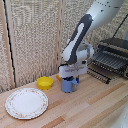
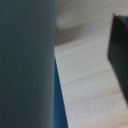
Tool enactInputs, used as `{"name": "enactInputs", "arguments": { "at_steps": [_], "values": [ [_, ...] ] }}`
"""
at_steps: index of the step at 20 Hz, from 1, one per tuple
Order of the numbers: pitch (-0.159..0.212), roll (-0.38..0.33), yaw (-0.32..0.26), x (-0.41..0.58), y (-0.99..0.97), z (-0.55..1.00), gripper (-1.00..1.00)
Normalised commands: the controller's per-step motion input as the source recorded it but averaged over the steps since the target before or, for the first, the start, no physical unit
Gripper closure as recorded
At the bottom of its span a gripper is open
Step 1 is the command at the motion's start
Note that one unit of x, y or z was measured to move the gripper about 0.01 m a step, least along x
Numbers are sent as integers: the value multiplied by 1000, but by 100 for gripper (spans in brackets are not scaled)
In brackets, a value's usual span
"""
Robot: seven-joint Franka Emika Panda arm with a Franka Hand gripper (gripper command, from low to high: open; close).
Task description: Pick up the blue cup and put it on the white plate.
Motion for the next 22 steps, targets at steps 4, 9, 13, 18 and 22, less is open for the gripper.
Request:
{"name": "enactInputs", "arguments": {
  "at_steps": [4,9,13,18,22],
  "values": [
    [-108,0,-1,-22,7,27,100],
    [-4,1,-1,-90,50,127,100],
    [115,28,-13,-30,36,454,100],
    [103,68,-1,160,39,869,100],
    [54,49,8,393,188,926,100]
  ]
}}
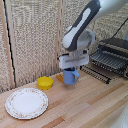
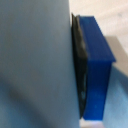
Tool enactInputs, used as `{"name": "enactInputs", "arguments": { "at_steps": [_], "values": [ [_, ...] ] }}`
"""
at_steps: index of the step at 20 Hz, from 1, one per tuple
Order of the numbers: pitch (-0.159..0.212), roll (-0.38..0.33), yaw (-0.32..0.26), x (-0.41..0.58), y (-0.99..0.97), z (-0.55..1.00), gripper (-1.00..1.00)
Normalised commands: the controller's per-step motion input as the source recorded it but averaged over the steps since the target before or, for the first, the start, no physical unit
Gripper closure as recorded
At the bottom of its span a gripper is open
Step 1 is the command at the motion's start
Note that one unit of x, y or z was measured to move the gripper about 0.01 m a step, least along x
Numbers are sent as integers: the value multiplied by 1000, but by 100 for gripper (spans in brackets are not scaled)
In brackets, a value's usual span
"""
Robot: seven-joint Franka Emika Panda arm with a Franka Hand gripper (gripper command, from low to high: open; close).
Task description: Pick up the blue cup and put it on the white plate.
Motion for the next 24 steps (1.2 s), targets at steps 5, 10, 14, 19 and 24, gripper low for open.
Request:
{"name": "enactInputs", "arguments": {
  "at_steps": [5,10,14,19,24],
  "values": [
    [29,13,16,449,599,642,100],
    [35,0,18,371,856,361,100],
    [1,-2,0,201,945,168,100],
    [0,-19,0,65,988,19,100],
    [0,-36,0,53,997,-117,100]
  ]
}}
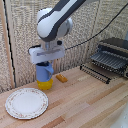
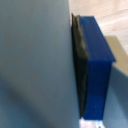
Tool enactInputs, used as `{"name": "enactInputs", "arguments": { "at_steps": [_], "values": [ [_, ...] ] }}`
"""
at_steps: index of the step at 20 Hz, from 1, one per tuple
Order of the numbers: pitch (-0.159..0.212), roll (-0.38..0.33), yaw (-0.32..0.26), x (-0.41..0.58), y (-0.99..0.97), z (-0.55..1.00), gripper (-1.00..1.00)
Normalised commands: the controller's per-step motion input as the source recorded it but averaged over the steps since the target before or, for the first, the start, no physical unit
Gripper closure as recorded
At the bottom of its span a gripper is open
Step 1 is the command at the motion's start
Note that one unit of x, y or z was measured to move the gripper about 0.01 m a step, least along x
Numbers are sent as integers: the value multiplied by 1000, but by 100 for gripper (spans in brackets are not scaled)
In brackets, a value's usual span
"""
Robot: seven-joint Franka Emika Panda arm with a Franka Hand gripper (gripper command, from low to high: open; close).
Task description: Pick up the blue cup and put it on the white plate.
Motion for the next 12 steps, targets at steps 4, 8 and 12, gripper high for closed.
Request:
{"name": "enactInputs", "arguments": {
  "at_steps": [4,8,12],
  "values": [
    [0,-73,0,169,905,-421,100],
    [0,-97,8,335,660,-541,100],
    [1,-145,29,414,384,-504,100]
  ]
}}
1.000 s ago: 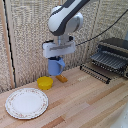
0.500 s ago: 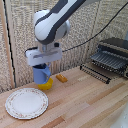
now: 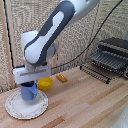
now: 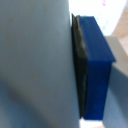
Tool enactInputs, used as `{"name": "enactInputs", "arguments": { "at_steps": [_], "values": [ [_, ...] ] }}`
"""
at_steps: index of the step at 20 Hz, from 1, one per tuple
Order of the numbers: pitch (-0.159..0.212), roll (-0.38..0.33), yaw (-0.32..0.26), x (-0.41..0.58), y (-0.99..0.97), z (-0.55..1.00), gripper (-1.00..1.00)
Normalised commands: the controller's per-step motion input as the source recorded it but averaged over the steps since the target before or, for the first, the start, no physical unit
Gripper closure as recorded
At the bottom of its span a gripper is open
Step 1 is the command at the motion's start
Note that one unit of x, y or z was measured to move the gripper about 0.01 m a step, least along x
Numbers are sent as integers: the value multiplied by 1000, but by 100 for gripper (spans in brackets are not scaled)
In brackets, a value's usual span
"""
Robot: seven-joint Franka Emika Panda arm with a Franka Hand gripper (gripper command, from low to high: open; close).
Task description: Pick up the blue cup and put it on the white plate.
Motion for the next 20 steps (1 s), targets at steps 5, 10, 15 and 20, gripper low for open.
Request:
{"name": "enactInputs", "arguments": {
  "at_steps": [5,10,15,20],
  "values": [
    [-16,-179,41,317,308,-277,100],
    [3,-39,38,124,113,163,-100],
    [86,24,6,39,-101,589,-100],
    [96,31,53,118,-49,867,-100]
  ]
}}
